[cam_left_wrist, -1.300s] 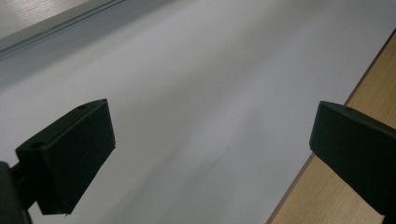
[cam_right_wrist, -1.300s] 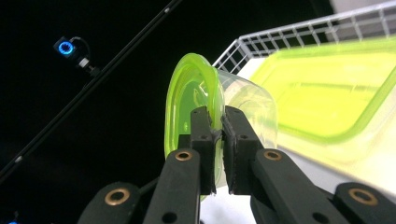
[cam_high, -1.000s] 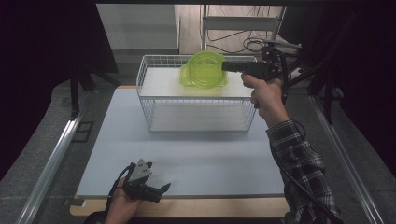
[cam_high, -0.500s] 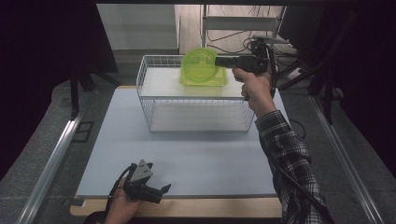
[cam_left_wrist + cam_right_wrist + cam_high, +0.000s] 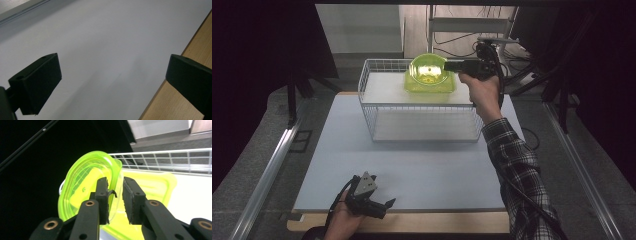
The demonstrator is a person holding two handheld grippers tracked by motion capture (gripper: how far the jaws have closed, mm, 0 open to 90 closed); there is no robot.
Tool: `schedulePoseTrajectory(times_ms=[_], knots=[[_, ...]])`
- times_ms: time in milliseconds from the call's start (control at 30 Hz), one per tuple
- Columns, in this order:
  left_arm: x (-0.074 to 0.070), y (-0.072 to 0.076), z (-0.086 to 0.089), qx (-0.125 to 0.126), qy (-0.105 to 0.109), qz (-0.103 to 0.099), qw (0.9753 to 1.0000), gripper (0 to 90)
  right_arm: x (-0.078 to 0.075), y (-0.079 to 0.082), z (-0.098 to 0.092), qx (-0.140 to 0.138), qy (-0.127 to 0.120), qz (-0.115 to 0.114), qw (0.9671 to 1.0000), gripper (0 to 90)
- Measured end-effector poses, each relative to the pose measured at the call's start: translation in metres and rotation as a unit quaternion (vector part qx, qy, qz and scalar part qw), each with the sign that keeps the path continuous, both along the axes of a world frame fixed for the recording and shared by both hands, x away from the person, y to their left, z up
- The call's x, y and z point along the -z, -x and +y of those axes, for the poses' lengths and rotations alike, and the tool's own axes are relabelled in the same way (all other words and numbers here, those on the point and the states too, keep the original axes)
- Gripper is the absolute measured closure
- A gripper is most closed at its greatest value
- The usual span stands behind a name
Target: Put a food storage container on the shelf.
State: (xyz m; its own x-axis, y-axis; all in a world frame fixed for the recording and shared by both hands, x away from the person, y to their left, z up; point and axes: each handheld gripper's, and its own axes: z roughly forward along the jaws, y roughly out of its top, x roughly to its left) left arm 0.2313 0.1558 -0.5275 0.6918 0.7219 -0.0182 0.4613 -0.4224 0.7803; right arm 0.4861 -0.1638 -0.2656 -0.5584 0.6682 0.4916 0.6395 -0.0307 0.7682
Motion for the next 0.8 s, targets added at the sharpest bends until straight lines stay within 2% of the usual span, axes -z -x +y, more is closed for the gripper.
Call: schedulePoseTrajectory(times_ms=[133, 300, 400, 600, 633, 700, 800], knots=[[0.0, 0.0, 0.0, 0.001, -0.002, 0.001, 1.0, 0.0, 0.002, -0.003, 0.0, 0.015, 0.005, -0.006, 0.9999, 69.8], [0.001, 0.0, -0.001, 0.002, -0.005, 0.001, 1.0, 0.1, 0.001, -0.004, 0.002, 0.02, 0.014, -0.012, 0.9996, 66.8], [0.001, 0.0, -0.001, 0.003, -0.005, 0.001, 1.0, 0.1, 0.0, -0.002, 0.003, 0.025, 0.021, -0.025, 0.9991, 61.0], [0.0, 0.0, -0.001, 0.002, -0.007, -0.001, 1.0, 0.1, -0.005, 0.004, 0.003, 0.019, 0.033, -0.045, 0.9982, 56.7], [0.0, 0.0, -0.001, 0.001, -0.007, -0.001, 1.0, 0.1, -0.005, 0.007, 0.002, 0.009, 0.039, -0.053, 0.9978, 53.8], [0.0, 0.0, -0.001, 0.0, -0.006, -0.002, 1.0, 0.0, -0.005, 0.008, 0.001, 0.007, 0.041, -0.057, 0.9975, 52.1], [0.0, 0.0, -0.001, -0.002, -0.004, -0.001, 1.0, 0.1, -0.002, 0.011, -0.003, -0.007, 0.051, -0.061, 0.9968, 42.4]])
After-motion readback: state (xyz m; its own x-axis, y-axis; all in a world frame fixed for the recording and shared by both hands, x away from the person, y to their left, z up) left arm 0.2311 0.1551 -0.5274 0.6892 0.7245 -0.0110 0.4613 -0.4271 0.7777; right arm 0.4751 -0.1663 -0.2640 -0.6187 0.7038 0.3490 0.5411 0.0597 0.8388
